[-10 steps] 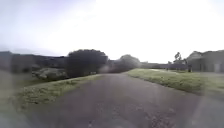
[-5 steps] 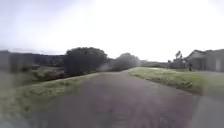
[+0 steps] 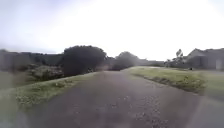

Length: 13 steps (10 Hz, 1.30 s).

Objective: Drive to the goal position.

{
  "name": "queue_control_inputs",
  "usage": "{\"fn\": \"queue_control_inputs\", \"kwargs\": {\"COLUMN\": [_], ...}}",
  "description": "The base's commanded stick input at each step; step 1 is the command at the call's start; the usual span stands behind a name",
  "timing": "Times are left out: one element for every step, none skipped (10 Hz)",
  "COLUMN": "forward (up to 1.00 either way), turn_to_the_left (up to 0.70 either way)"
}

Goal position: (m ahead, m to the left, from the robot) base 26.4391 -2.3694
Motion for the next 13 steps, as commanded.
{"fn": "queue_control_inputs", "kwargs": {"forward": [1.0, 1.0, 1.0, 1.0, 1.0, 1.0, 1.0, 1.0, 1.0, 1.0, 1.0, 1.0, 1.0], "turn_to_the_left": [0.0, 0.0, 0.0, 0.0, 0.0, 0.0, 0.0, 0.0, 0.0, 0.0, 0.0, 0.0, 0.0]}}
